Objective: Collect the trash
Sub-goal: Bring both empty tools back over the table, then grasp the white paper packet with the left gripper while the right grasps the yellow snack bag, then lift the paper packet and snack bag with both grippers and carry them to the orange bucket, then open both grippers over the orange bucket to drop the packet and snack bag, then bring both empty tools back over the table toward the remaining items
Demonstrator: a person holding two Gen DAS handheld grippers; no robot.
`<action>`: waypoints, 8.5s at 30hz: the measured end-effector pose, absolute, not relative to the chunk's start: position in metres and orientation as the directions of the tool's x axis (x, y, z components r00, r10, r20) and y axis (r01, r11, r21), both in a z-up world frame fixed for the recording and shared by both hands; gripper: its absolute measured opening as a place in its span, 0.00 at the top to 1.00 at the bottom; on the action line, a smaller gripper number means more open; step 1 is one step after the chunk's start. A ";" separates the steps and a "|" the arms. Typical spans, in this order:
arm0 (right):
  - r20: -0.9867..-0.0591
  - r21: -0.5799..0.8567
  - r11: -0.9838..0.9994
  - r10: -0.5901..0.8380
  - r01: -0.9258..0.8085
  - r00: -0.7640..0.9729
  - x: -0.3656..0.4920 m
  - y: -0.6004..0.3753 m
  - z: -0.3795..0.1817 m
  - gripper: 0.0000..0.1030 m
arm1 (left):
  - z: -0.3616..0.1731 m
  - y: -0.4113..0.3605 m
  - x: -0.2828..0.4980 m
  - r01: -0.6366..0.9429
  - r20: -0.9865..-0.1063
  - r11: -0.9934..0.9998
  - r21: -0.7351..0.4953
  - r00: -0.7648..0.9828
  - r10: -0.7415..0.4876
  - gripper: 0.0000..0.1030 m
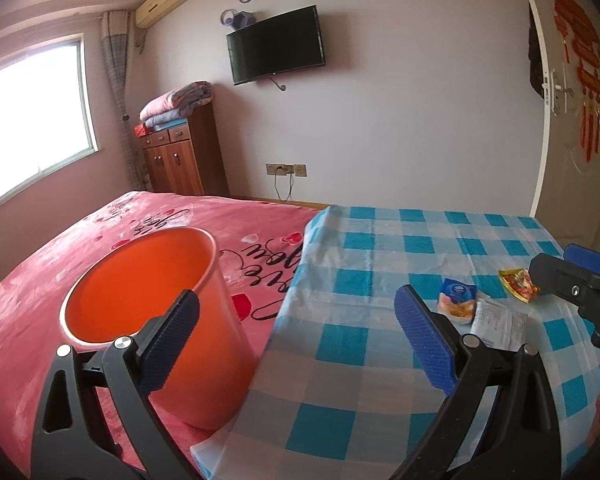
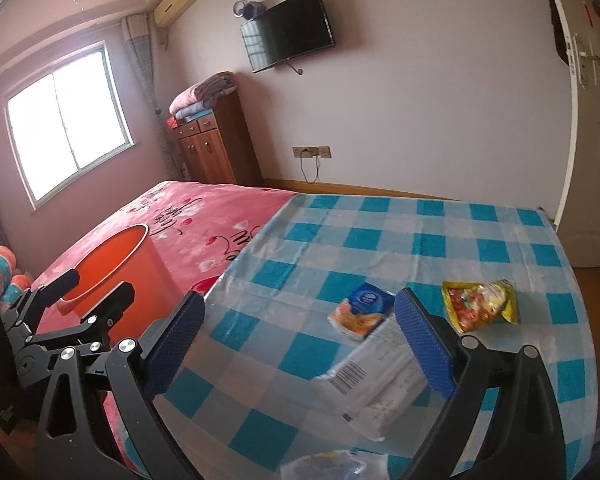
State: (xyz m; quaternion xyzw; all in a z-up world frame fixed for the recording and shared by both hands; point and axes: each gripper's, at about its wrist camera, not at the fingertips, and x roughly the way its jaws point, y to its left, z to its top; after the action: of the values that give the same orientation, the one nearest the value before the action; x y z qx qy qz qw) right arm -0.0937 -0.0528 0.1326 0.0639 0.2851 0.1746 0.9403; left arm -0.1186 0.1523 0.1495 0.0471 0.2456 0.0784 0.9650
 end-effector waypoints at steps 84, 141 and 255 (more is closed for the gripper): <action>-0.654 0.434 0.897 0.380 -0.087 0.654 0.049 -0.230 -0.001 0.50 | 0.010 -0.041 0.005 0.410 -0.883 0.911 0.042 0.442 -0.158 0.21; -0.521 0.403 0.904 0.356 -0.144 0.776 -0.006 -0.218 0.040 0.75 | 0.061 0.066 -0.059 0.236 -0.735 0.971 -0.029 0.654 -0.180 0.25; -0.361 0.058 0.925 0.370 -0.376 0.856 -0.125 -0.021 0.143 0.05 | 0.134 0.196 -0.166 -0.069 -0.467 0.997 -0.030 0.883 0.047 0.04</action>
State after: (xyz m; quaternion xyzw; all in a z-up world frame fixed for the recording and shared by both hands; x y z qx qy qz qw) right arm -0.1251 -0.0206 0.1429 -0.0075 0.1860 0.1936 0.9633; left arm -0.1660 0.1956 0.1341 -0.0230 0.2400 0.0298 0.9700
